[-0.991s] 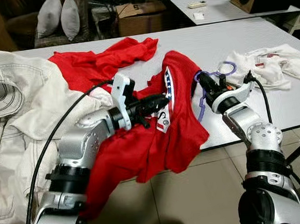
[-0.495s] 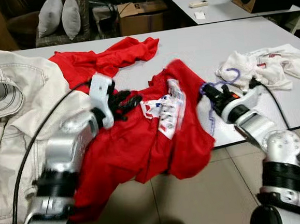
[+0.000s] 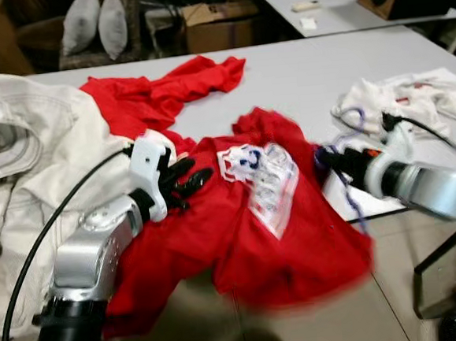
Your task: Hang hanger
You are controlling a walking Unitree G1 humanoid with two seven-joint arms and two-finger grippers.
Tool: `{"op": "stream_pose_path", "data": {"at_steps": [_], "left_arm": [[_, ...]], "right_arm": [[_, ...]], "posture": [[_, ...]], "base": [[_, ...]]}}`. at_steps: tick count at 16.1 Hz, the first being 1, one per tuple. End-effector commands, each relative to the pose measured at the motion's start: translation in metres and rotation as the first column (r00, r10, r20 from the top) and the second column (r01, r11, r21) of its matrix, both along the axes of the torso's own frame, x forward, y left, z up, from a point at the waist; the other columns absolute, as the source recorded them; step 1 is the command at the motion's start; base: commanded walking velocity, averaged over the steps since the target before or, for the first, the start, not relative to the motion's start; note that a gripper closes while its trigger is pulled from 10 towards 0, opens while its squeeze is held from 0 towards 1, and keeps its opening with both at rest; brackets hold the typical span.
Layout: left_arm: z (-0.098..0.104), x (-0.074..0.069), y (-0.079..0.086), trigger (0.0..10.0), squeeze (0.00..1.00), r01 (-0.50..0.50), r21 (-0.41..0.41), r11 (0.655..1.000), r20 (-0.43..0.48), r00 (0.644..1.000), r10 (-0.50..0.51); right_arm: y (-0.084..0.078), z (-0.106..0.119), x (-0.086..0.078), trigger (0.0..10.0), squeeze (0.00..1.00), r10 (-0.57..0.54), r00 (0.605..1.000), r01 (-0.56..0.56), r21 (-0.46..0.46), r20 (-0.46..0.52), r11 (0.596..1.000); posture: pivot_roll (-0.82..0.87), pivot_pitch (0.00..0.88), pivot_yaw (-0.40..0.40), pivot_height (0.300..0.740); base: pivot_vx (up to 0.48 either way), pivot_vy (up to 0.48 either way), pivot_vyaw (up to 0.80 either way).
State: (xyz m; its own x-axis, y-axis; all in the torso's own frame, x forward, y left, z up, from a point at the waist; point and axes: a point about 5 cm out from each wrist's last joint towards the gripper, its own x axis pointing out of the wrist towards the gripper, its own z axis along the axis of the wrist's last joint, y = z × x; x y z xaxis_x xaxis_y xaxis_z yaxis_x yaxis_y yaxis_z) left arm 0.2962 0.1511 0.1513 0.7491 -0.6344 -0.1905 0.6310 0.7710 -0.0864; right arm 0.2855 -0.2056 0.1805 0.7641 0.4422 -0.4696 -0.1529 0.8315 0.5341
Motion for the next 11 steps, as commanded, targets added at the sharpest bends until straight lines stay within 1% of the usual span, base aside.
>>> {"op": "stream_pose_path", "data": {"at_steps": [1,3,4,5,6,7,10,11], "left_arm": [[0.001,-0.006,-0.002,10.0,0.0,0.005,0.017,1.0,0.009,1.0,-0.005],[-0.001,-0.011,-0.004,10.0,0.0,-0.005,0.035,0.999,0.033,0.999,0.004],[0.0,-0.013,-0.005,10.0,0.0,-0.007,0.032,0.999,0.036,0.999,0.006],[0.002,-0.015,-0.007,10.0,0.0,-0.016,0.023,1.0,0.055,0.998,0.015],[0.003,-0.015,-0.009,10.0,0.0,-0.025,0.015,1.0,0.059,0.998,0.024],[0.004,-0.016,-0.011,10.0,0.0,-0.036,0.006,0.999,0.062,0.997,0.036],[0.003,-0.016,-0.012,10.0,0.0,-0.052,0.016,0.999,0.067,0.996,0.05],[0.003,-0.015,-0.012,10.0,0.0,-0.065,0.022,0.998,0.073,0.995,0.063]], "right_arm": [[0.0,0.009,-0.014,10.0,0.0,0.124,0.992,-0.125,-0.06,-0.02,0.99],[-0.009,0.023,-0.027,10.0,0.0,0.171,0.985,-0.171,-0.148,-0.011,0.974],[-0.011,0.027,-0.029,10.0,0.0,0.181,0.983,-0.18,-0.182,-0.007,0.967],[-0.014,0.035,-0.034,10.0,0.0,0.205,0.979,-0.199,-0.238,0.0,0.951],[-0.015,0.039,-0.035,10.0,0.0,0.217,0.976,-0.206,-0.266,0.012,0.942],[-0.014,0.044,-0.037,10.0,0.0,0.24,0.97,-0.214,-0.306,0.047,0.927],[-0.008,0.041,-0.038,10.0,0.0,0.236,0.969,-0.203,-0.302,0.078,0.931],[-0.012,0.036,-0.032,10.0,0.0,0.161,0.981,-0.125,-0.28,0.112,0.952]], "posture": [[0.01,0.0,0.011,0.74],[0.01,0.0,0.005,0.74],[0.01,0.0,0.004,0.74],[0.01,0.0,0.002,0.74],[0.01,0.0,0.0,0.74],[0.01,0.0,-0.002,0.74],[0.02,0.0,-0.008,0.74],[0.02,0.0,-0.009,0.74]], "base": [[0.0,0.0,0.0],[0.0,0.0,0.0],[0.0,0.0,0.0],[0.0,0.0,0.0],[0.0,0.0,0.0],[0.0,0.0,0.0],[0.0,0.0,0.0],[0.0,0.0,0.0]]}}
